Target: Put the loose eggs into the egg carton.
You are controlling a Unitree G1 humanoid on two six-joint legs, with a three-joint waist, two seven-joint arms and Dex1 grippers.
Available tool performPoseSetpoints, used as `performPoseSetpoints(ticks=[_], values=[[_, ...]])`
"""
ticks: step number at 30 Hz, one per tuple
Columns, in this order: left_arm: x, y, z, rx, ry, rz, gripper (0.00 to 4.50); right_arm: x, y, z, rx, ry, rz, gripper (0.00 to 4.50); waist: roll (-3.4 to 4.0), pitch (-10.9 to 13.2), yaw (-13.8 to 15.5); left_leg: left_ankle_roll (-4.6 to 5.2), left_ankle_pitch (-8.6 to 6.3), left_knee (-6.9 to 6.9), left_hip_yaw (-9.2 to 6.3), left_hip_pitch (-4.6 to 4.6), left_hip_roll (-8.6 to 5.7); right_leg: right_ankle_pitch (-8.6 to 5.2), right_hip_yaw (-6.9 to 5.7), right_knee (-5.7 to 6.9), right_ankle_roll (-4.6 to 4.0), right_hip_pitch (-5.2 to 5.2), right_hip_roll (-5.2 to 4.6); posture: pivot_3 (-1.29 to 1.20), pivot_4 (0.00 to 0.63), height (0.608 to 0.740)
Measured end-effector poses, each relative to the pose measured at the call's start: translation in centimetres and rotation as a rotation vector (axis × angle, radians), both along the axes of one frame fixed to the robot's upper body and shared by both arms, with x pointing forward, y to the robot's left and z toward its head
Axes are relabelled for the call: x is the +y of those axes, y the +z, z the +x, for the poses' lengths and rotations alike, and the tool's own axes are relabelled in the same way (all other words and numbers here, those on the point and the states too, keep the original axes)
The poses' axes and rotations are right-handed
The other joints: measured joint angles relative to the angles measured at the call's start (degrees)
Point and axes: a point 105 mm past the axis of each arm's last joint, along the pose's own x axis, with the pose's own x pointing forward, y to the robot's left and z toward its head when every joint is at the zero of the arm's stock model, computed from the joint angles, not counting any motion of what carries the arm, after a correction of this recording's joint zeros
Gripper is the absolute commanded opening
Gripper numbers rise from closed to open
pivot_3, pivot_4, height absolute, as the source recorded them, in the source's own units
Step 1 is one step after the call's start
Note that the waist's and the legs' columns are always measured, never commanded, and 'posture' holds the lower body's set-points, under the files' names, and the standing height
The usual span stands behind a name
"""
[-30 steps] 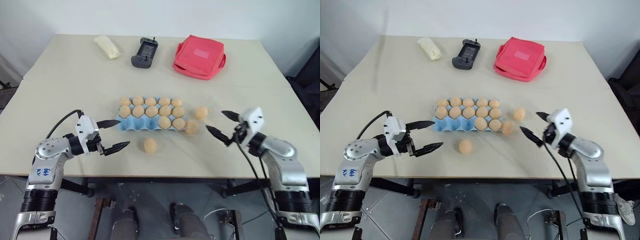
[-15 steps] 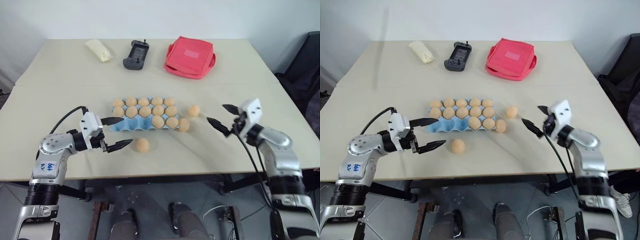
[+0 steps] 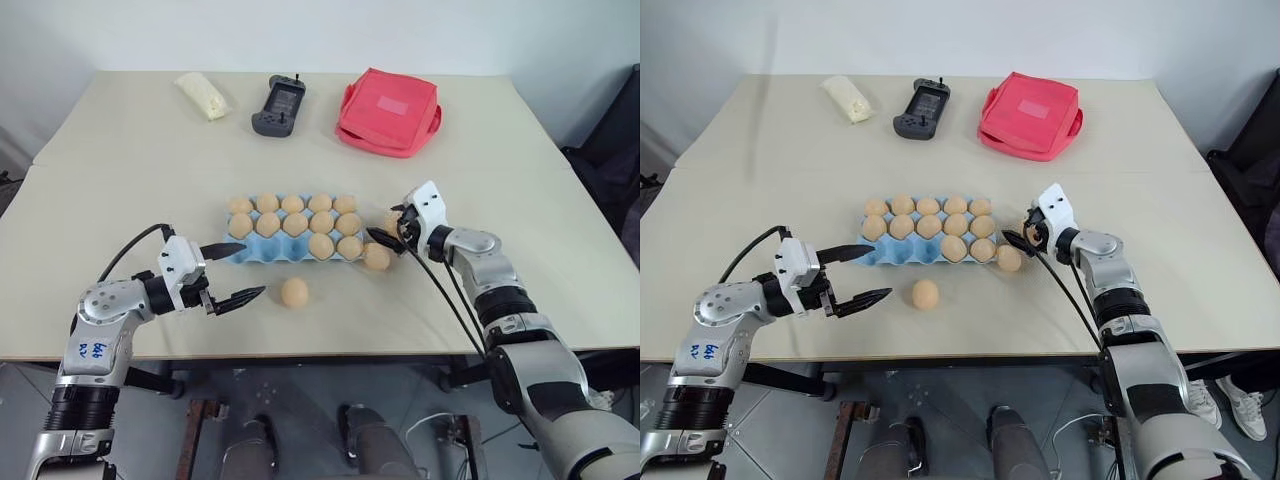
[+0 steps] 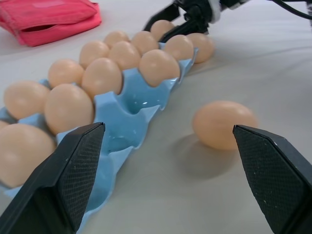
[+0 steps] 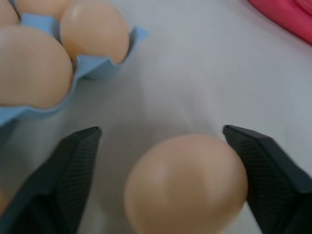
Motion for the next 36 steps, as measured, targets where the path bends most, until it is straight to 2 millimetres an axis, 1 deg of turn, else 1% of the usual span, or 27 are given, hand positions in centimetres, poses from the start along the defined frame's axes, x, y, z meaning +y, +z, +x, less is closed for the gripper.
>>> performPoseSetpoints(ticks=[2,3,6,9,11,13,15,17,19,23,24,25,28,30,32,34,36], values=[[0.3,0.1,0.0,-0.001,0.017,-0.003,4.5,0.7,0.5,-0.3,-0.017,0.053,0.02,2.53,0.01,0.01,-0.19,0.0,0.0,0.0,0.01,0.0,0.04,0.02,0.01,0.02,0.04,-0.02,0.05,0.0,0.15,0.74],[0.4,0.2,-0.1,-0.004,0.022,-0.002,4.5,1.1,1.0,-0.6,-0.036,0.082,0.027,2.39,0.02,0.01,-0.23,0.0,0.0,0.01,0.01,0.01,0.08,0.02,0.01,0.06,0.05,-0.02,0.09,0.0,0.15,0.74],[0.9,0.3,-0.2,-0.006,0.042,-0.007,4.5,2.5,3.1,-1.6,-0.114,0.167,0.061,2.39,0.02,0.01,-0.16,-0.08,0.0,0.01,-0.04,0.03,0.2,0.02,-0.02,0.14,0.05,-0.05,0.14,0.0,0.15,0.74],[1.5,0.2,-0.4,0.006,0.062,-0.017,4.5,4.1,4.8,-2.9,-0.148,0.243,0.086,2.39,0.02,0.01,-0.09,-0.21,-0.06,0.02,-0.08,0.04,0.28,0.0,-0.05,0.2,0.01,-0.09,0.06,0.0,0.15,0.74],[1.7,0.1,-0.4,0.01,0.073,-0.022,4.5,6.0,5.6,-4.0,-0.153,0.303,0.095,2.39,0.02,0.01,-0.15,-0.33,-0.13,0.02,-0.06,0.04,0.3,0.0,-0.04,0.23,0.0,-0.12,-0.02,0.0,0.15,0.74],[2.0,-0.1,-0.5,0.019,0.081,-0.022,4.5,8.2,6.2,-5.2,-0.152,0.361,0.102,2.39,0.03,0.01,-0.19,-0.39,-0.17,0.02,-0.07,0.04,0.32,-0.01,-0.04,0.26,-0.02,-0.15,-0.03,0.0,0.15,0.74],[2.5,-0.5,-0.6,0.04,0.099,-0.02,4.5,10.6,6.4,-6.3,-0.142,0.417,0.105,2.39,0.03,0.01,-0.21,-0.42,-0.19,0.01,-0.07,0.04,0.34,-0.05,-0.06,0.26,-0.08,-0.16,-0.04,0.0,0.15,0.74],[3.3,-0.9,-0.6,0.059,0.125,-0.02,4.5,12.3,6.3,-7.0,-0.128,0.445,0.109,2.39,0.02,0.01,-0.14,-0.44,-0.19,0.01,-0.08,0.02,0.33,-0.15,-0.11,0.26,-0.27,-0.16,-0.08,0.0,0.15,0.74],[3.7,-0.9,-0.6,0.062,0.135,-0.013,4.5,13.7,6.0,-7.4,-0.116,0.46,0.104,2.39,0.01,0.0,-0.12,-0.45,-0.21,0.0,-0.06,0.0,0.29,-0.21,-0.11,0.2,-0.39,-0.16,-0.15,0.0,0.15,0.74],[3.9,-0.9,-0.6,0.061,0.144,-0.013,4.5,15.5,5.0,-7.8,-0.097,0.471,0.082,2.39,-0.02,-0.02,0.04,-0.44,-0.22,-0.04,-0.06,-0.14,0.22,-0.23,-0.15,0.04,-0.43,-0.16,-0.26,0.0,0.15,0.74],[3.9,-0.9,-0.6,0.06,0.145,-0.013,4.5,15.6,4.8,-7.7,-0.091,0.467,0.081,3.05,-0.02,-0.02,0.04,-0.44,-0.22,-0.05,-0.06,-0.16,0.21,-0.23,-0.16,0.02,-0.42,-0.17,-0.26,0.0,0.15,0.74],[3.9,-0.9,-0.6,0.061,0.146,-0.013,4.5,15.6,4.6,-7.6,-0.084,0.46,0.083,3.32,-0.02,-0.02,0.05,-0.44,-0.23,-0.06,-0.05,-0.17,0.21,-0.21,-0.18,0.0,-0.39,-0.17,-0.27,0.0,0.15,0.74],[3.9,-0.9,-0.5,0.064,0.147,-0.015,4.5,15.6,4.5,-7.4,-0.077,0.446,0.088,4.39,-0.02,-0.02,0.03,-0.46,-0.25,-0.12,-0.04,-0.18,0.22,-0.14,-0.21,0.01,-0.26,-0.21,-0.24,0.0,0.15,0.74],[3.8,-1.0,-0.5,0.066,0.144,-0.016,4.5,15.4,4.6,-7.3,-0.081,0.436,0.093,4.45,-0.02,-0.02,0.04,-0.49,-0.27,-0.14,-0.05,-0.18,0.26,-0.13,-0.23,0.02,-0.24,-0.24,-0.19,0.0,0.15,0.74],[3.5,-0.9,-0.4,0.064,0.136,-0.018,4.5,14.5,5.1,-7.2,-0.093,0.425,0.083,4.45,-0.02,-0.02,0.06,-0.5,-0.27,-0.16,-0.06,-0.2,0.27,-0.13,-0.24,0.03,-0.24,-0.28,-0.16,0.0,0.15,0.74],[3.3,-0.8,-0.3,0.062,0.131,-0.017,4.5,13.1,6.0,-7.4,-0.128,0.415,0.086,4.45,-0.02,-0.02,0.16,-0.49,-0.27,-0.16,-0.06,-0.2,0.27,-0.13,-0.24,0.01,-0.24,-0.27,-0.15,0.0,0.15,0.74],[3.0,-0.7,-0.2,0.059,0.114,-0.016,4.5,10.9,6.4,-7.8,-0.152,0.39,0.088,4.45,-0.03,-0.02,0.47,-0.47,-0.28,-0.14,-0.06,-0.19,0.27,-0.14,-0.3,-0.01,-0.26,-0.25,-0.15,0.0,0.15,0.74]])
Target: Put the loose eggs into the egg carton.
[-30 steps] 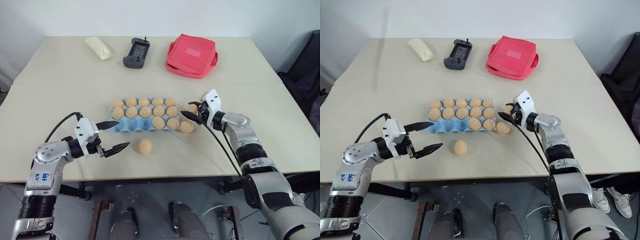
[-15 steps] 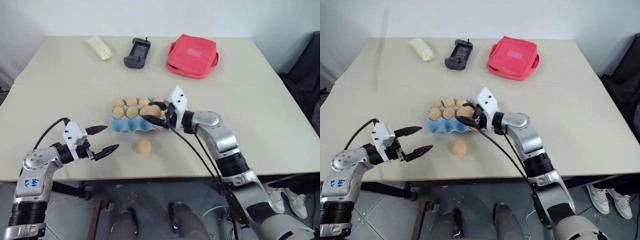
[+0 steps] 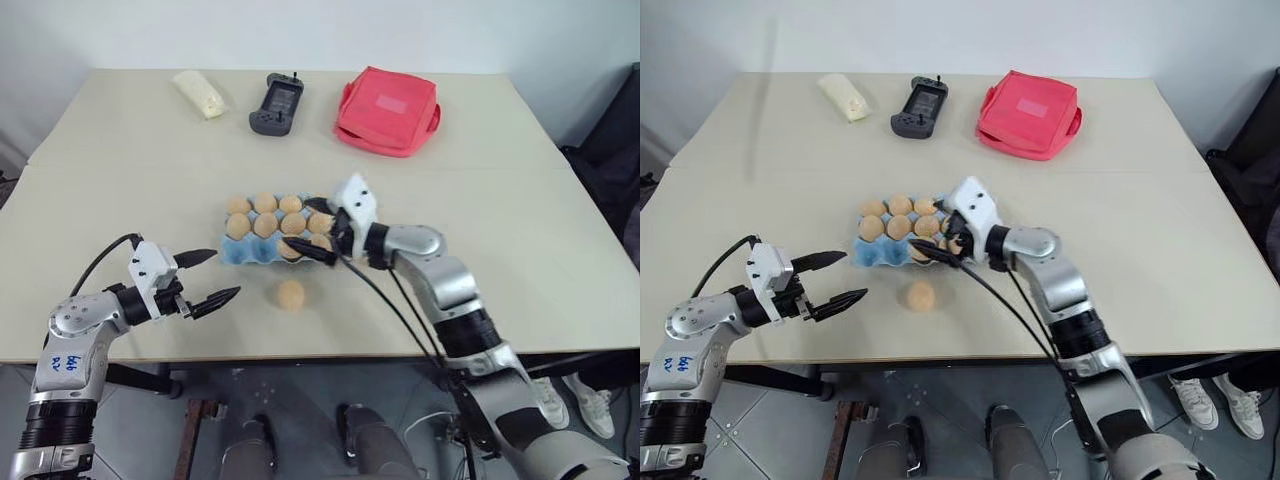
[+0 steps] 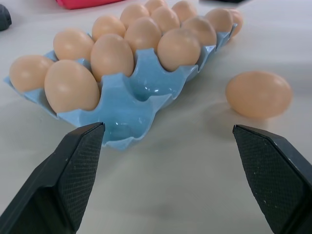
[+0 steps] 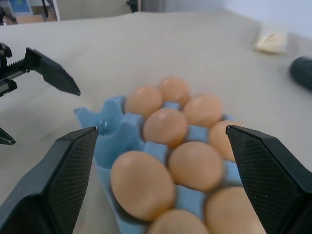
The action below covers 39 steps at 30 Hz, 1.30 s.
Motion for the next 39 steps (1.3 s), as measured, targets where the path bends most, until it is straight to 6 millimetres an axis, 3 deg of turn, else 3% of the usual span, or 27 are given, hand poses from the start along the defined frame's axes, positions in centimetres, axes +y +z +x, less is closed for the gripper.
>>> performPoseSetpoints(ticks=[4,10,16,20,25,31,35,39], values=[[-1.1,0.4,0.3,-0.013,-0.043,-0.005,4.5,-4.7,-1.2,-0.6,0.007,-0.091,0.004,4.45,-0.01,0.0,1.0,0.04,-0.02,0.05,0.03,-0.01,-0.07,0.0,0.03,-0.04,0.0,0.01,0.05,0.0,0.15,0.74],[-2.8,0.6,1.0,-0.016,-0.109,-0.01,4.5,-13.4,-4.6,-2.9,-0.001,-0.27,-0.039,4.45,-0.01,0.0,1.48,0.13,-0.02,0.17,0.01,0.05,-0.14,-0.01,0.06,-0.06,0.0,0.14,0.23,0.0,0.15,0.74],[-4.0,0.5,1.6,-0.01,-0.16,0.001,4.5,-16.6,-6.8,-4.1,0.037,-0.338,-0.045,4.45,0.0,0.01,0.74,0.28,0.05,0.32,0.12,0.35,-0.13,-0.09,0.31,-0.01,-0.16,0.31,0.3,0.0,0.15,0.74],[-4.4,0.2,1.6,-0.001,-0.176,0.006,4.5,-16.6,-7.4,-4.2,0.063,-0.32,-0.036,4.45,0.0,0.01,0.73,0.3,0.08,0.42,0.09,0.45,-0.15,-0.1,0.37,-0.01,-0.3,0.44,0.28,0.0,0.15,0.74],[-4.2,0.0,1.8,0.01,-0.174,0.004,4.5,-15.0,-6.4,-3.2,0.042,-0.24,-0.037,4.45,0.0,0.01,0.77,0.35,0.11,0.49,0.11,0.46,-0.22,-0.05,0.37,-0.03,-0.26,0.5,0.17,0.0,0.15,0.74],[-3.9,0.1,1.8,0.007,-0.162,0.003,4.5,-11.5,-5.9,0.2,0.057,-0.152,-0.083,4.45,0.0,0.01,0.7,0.35,0.11,0.45,0.13,0.44,-0.19,-0.08,0.36,-0.03,-0.31,0.47,0.11,0.0,0.15,0.74],[-3.6,-0.1,1.5,0.007,-0.143,0.001,4.5,-10.6,-7.3,1.8,0.119,-0.136,-0.082,4.45,0.0,0.01,0.98,0.37,0.11,0.39,0.12,0.42,-0.19,-0.03,0.32,-0.02,-0.21,0.44,0.15,0.0,0.15,0.74],[-3.1,-0.1,1.2,0.001,-0.119,0.001,4.5,-9.7,-8.4,2.2,0.159,-0.085,-0.092,3.54,0.01,0.01,1.01,0.5,0.1,0.37,0.16,0.36,-0.19,0.1,0.31,-0.02,0.05,0.39,0.17,0.0,0.15,0.74]])
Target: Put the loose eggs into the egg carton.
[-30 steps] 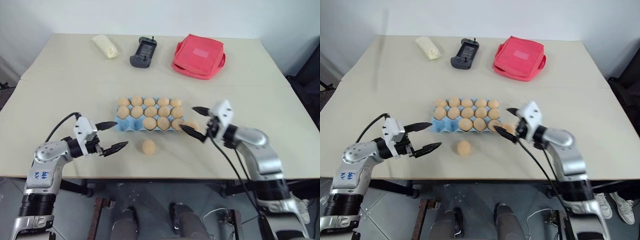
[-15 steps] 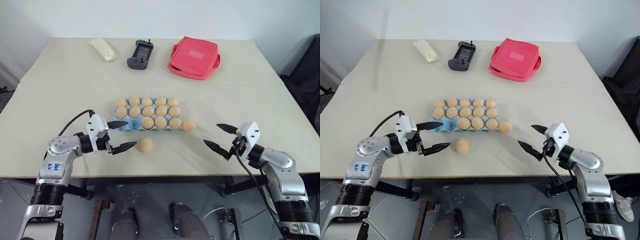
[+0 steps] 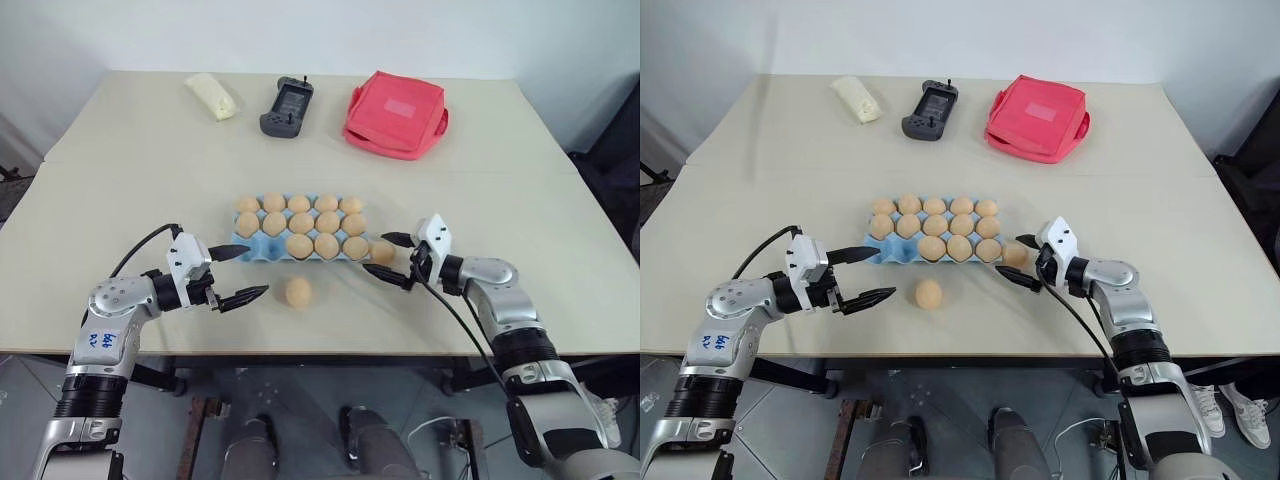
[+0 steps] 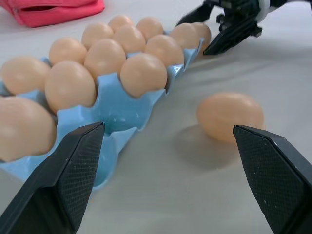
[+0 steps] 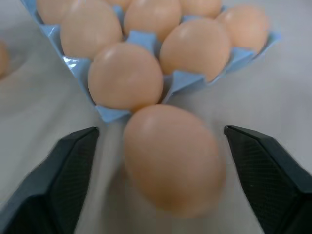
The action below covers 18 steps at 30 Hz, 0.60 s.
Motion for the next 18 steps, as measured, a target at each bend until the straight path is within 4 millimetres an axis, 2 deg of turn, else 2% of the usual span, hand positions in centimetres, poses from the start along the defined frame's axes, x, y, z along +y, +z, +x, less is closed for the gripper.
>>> performPoseSetpoints(ticks=[4,5,10,13,16,18], values=[[0.8,0.2,-0.3,-0.012,0.032,0.005,4.5,0.4,0.3,-0.5,-0.016,0.052,-0.005,2.25,0.0,0.0,0.01,-0.06,-0.05,-0.02,0.0,0.0,0.06,0.02,-0.01,0.02,0.06,-0.03,-0.01,0.0,0.15,0.74],[1.0,0.2,-0.4,-0.01,0.04,0.003,4.5,0.4,0.4,-0.7,-0.021,0.06,-0.006,2.09,0.0,0.0,0.01,-0.08,-0.06,-0.02,0.0,0.0,0.07,0.01,-0.01,0.03,0.05,-0.04,-0.02,0.0,0.15,0.74],[1.7,0.1,-0.3,-0.006,0.081,-0.012,4.5,-0.5,1.7,-2.2,-0.036,0.073,-0.039,2.09,0.0,0.0,0.09,-0.29,-0.18,-0.02,-0.01,0.0,0.11,-0.09,0.0,0.03,-0.14,-0.06,-0.19,0.0,0.15,0.74],[2.2,0.3,-0.2,-0.011,0.102,-0.02,4.5,-0.2,3.0,-3.2,-0.038,0.102,-0.068,2.09,0.0,0.0,-0.04,-0.3,-0.19,-0.01,0.03,0.0,0.12,-0.18,0.02,0.03,-0.31,-0.07,-0.21,0.0,0.15,0.74],[2.4,0.1,-0.2,-0.003,0.111,-0.023,4.5,1.2,4.2,-4.0,-0.034,0.146,-0.068,2.09,0.0,0.0,-0.29,-0.3,-0.19,-0.01,0.05,0.02,0.18,-0.21,0.05,0.06,-0.37,-0.11,-0.15,0.0,0.15,0.74],[3.1,-0.4,-0.1,0.019,0.137,-0.027,4.5,3.3,5.3,-4.1,-0.04,0.181,-0.05,2.09,0.0,0.0,-0.66,-0.3,-0.18,-0.02,0.05,0.02,0.21,-0.24,0.06,0.11,-0.42,-0.17,-0.12,0.0,0.15,0.74]])
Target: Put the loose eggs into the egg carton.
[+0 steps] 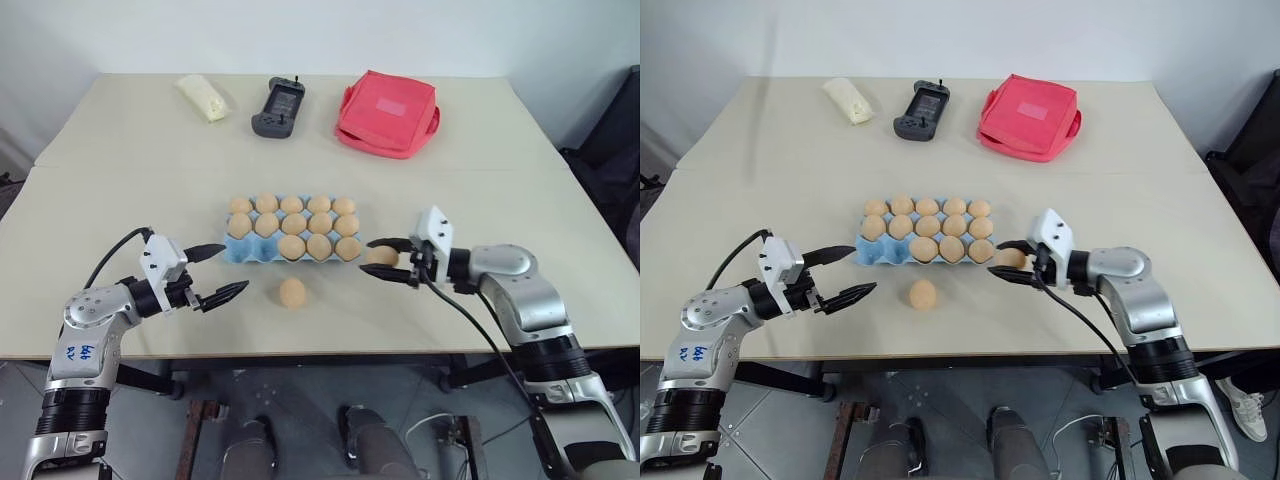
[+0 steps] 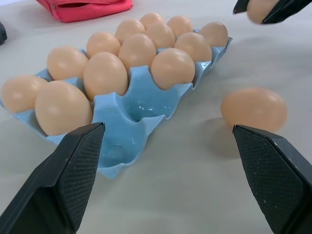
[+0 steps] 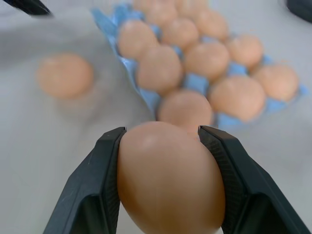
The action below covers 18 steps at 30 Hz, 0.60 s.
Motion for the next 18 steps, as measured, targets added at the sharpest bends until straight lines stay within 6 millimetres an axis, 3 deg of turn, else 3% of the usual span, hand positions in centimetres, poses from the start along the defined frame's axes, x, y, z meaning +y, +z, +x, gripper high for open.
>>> performPoseSetpoints(ticks=[4,10,18], values=[[0.9,-0.8,0.0,0.029,0.031,-0.004,4.5,5.7,2.0,-0.2,-0.031,0.097,0.037,2.09,0.0,0.0,-0.67,-0.01,0.0,-0.04,-0.01,-0.02,0.01,0.0,-0.04,0.02,-0.02,-0.02,-0.02,0.0,0.15,0.74],[2.3,-0.7,-0.3,0.027,0.084,0.003,4.5,12.9,2.8,0.6,-0.031,0.142,0.038,2.09,-0.02,-0.01,-0.88,-0.04,-0.02,-0.07,0.07,-0.24,0.0,0.18,-0.21,-0.01,0.32,-0.21,-0.1,0.0,0.15,0.74],[3.3,-1.8,-1.1,0.057,0.136,-0.001,4.5,17.4,2.8,1.9,-0.034,0.11,0.028,2.09,-0.07,-0.04,-0.82,-0.2,-0.14,-0.2,0.15,-0.3,0.07,0.18,-0.81,-0.03,0.32,-0.33,-0.17,0.0,0.15,0.74]])
